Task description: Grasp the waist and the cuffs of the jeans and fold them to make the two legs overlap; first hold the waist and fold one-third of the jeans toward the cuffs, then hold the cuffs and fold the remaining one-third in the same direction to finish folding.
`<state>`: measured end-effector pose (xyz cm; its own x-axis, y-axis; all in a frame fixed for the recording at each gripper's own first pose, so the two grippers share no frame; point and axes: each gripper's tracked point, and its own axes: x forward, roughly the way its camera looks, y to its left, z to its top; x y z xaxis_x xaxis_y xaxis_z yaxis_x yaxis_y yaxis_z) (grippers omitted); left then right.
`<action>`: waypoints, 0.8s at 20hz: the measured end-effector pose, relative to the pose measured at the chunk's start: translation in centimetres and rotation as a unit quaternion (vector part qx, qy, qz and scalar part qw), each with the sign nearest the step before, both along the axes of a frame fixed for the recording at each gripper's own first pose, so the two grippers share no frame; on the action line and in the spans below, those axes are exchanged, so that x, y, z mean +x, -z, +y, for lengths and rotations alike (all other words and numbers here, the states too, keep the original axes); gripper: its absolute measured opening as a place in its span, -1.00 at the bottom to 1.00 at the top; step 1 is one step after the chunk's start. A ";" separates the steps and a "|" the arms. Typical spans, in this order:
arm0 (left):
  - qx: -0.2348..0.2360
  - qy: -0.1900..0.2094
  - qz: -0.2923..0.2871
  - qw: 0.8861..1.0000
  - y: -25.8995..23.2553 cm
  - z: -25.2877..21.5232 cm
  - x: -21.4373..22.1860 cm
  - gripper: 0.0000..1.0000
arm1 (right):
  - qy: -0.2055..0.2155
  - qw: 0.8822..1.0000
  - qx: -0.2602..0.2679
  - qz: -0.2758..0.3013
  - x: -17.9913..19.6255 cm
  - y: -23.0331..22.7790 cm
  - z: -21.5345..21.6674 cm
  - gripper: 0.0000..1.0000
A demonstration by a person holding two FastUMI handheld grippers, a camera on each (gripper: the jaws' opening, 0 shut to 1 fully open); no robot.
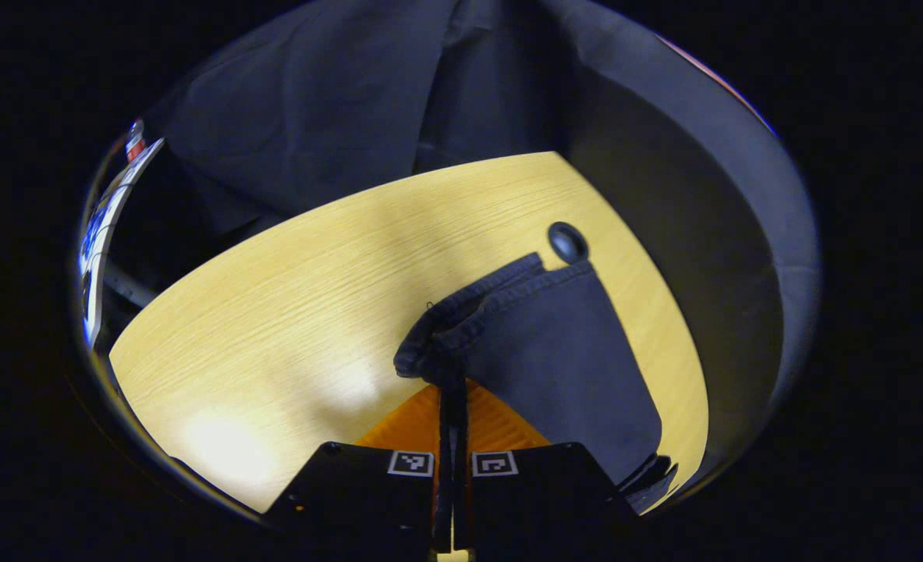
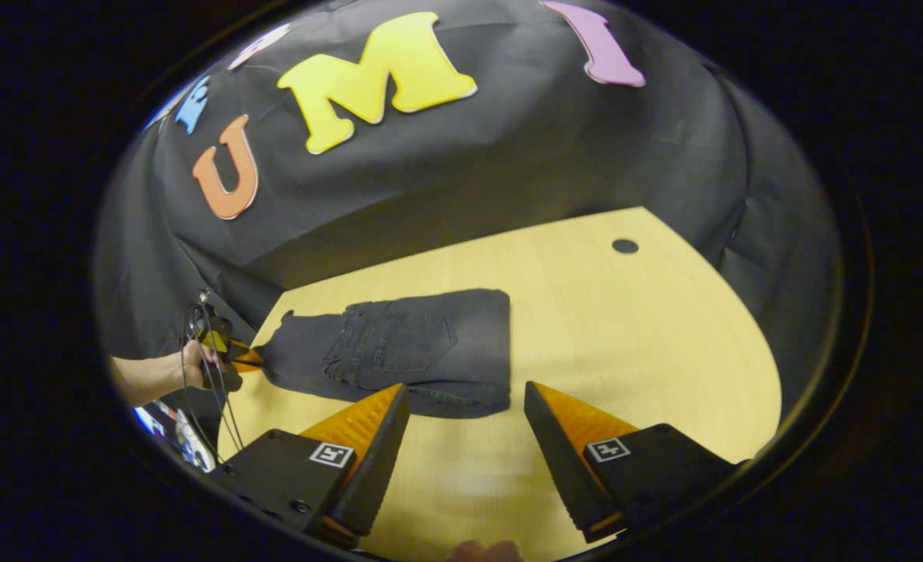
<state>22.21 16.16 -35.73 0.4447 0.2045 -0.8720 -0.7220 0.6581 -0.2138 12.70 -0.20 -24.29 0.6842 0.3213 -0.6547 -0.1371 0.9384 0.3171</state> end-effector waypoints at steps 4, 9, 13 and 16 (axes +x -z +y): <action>0.011 0.059 -0.091 0.994 -5.0 -2.8 2.6 -0.93 | 0.005 0.998 -0.031 -0.049 -1.5 -4.1 -0.1 0.96; 0.021 0.131 -0.178 0.975 -11.1 -8.5 4.3 -0.92 | 0.020 0.994 -0.060 -0.091 -4.3 -8.7 -1.3 0.96; 0.044 0.213 -0.244 0.945 -16.7 -15.6 5.9 -0.93 | 0.046 0.989 -0.075 -0.115 -6.7 -10.8 -3.5 0.96; 0.034 0.280 -0.287 0.916 -19.6 -23.4 5.5 -0.93 | 0.072 0.987 -0.081 -0.120 -8.7 -11.7 -5.7 0.96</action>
